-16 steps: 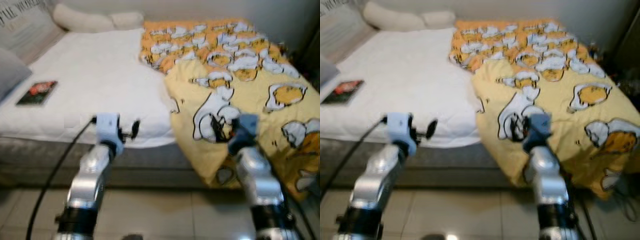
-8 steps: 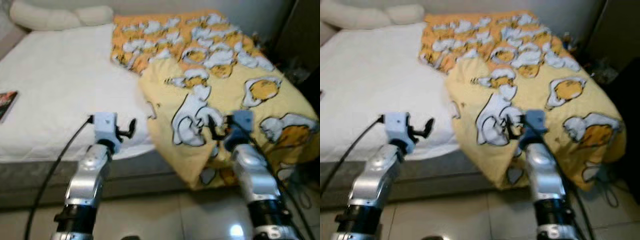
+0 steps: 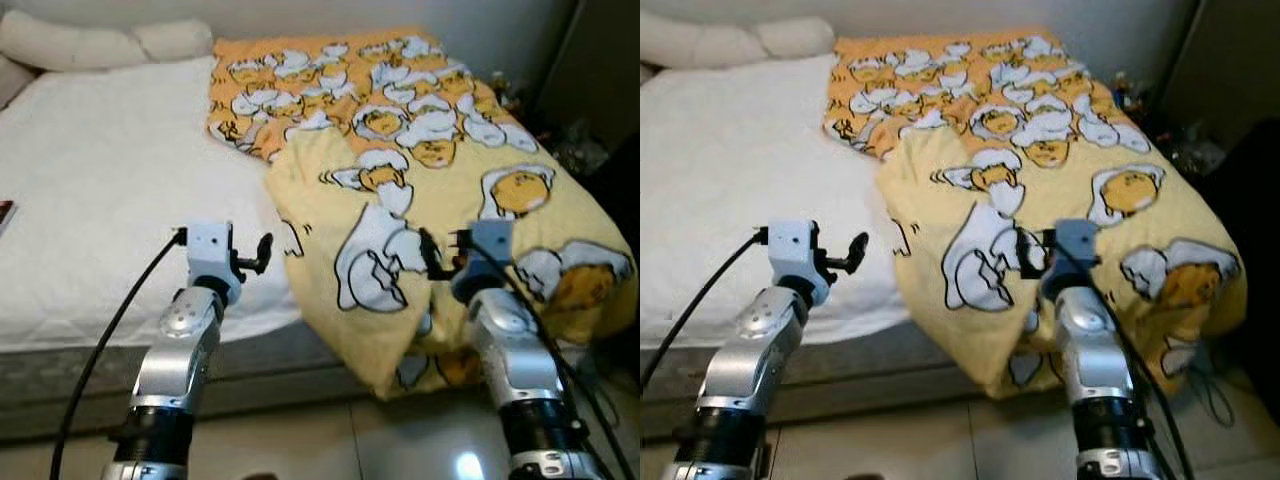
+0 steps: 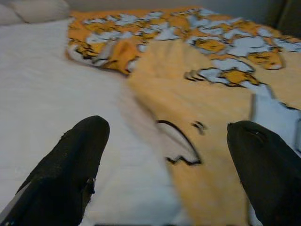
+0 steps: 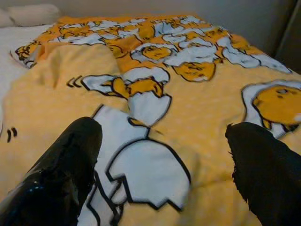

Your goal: Clean up the room

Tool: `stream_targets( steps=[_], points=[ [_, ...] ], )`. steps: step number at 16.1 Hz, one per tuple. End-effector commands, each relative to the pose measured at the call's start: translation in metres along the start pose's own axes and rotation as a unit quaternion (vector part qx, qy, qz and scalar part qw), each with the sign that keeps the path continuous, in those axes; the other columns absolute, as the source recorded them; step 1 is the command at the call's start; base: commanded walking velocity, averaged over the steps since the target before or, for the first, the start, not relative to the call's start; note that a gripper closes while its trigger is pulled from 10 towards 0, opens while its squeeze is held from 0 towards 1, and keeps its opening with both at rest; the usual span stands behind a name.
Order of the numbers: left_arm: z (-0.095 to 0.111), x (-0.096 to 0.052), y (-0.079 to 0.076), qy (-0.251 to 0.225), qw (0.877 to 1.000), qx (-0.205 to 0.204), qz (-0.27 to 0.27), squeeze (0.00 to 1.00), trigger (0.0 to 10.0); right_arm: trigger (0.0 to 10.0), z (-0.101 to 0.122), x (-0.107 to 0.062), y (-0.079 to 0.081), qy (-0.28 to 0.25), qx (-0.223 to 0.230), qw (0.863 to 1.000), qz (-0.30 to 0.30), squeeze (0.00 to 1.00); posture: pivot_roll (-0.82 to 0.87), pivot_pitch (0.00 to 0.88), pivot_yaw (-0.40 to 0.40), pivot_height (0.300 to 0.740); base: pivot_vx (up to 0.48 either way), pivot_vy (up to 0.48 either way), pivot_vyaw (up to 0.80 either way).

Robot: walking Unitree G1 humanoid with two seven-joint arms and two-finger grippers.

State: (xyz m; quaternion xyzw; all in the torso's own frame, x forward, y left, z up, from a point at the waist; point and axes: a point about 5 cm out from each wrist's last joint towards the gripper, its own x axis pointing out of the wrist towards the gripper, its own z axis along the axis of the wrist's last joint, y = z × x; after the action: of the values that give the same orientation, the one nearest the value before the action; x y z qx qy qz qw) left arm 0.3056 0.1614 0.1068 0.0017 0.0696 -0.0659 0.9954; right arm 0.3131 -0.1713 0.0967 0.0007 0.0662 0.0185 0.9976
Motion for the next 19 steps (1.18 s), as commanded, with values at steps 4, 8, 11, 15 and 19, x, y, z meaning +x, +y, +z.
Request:
stream_targets(
  steps=[4, 8, 11, 15, 19],
  points=[
    [-0.005, -0.003, 0.014, 0.007, 1.0, -0.001, 0.017, 0.0, 10.0, 10.0, 0.003, 0.002, 0.013, -0.01, -0.029, 0.999, 0.019, 0.0, 0.05, 0.0, 0.045, 0.74, 0.398, 0.0, 0.0],
    [-0.015, -0.006, 0.015, 0.025, 1.0, 0.012, 0.007, 0.0, 10.0, 10.0, 0.001, 0.001, 0.015, -0.005, -0.031, 0.999, 0.03, 0.0, 0.05, 0.0, 0.043, 0.74, 0.401, 0.0, 0.0],
    [-0.015, -0.006, 0.014, 0.025, 1.0, 0.014, 0.003, 0.0, 10.0, 10.0, 0.0, 0.001, 0.015, -0.004, -0.029, 0.999, 0.033, 0.0, 0.05, 0.0, 0.043, 0.74, 0.398, 0.0, 0.0],
    [-0.015, -0.006, 0.012, 0.024, 1.0, 0.014, -0.003, 0.0, 10.0, 10.0, -0.002, 0.0, 0.021, 0.003, -0.04, 0.997, 0.06, 0.0, 0.05, 0.0, 0.041, 0.74, 0.4, 0.0, 0.2],
    [-0.015, -0.006, 0.011, 0.025, 1.0, 0.017, -0.008, 0.0, 10.0, 10.0, -0.005, -0.001, 0.021, 0.009, -0.02, 0.998, 0.058, 0.0, 0.05, 0.0, 0.041, 0.74, 0.385, 0.0, 0.4]
  ],
)
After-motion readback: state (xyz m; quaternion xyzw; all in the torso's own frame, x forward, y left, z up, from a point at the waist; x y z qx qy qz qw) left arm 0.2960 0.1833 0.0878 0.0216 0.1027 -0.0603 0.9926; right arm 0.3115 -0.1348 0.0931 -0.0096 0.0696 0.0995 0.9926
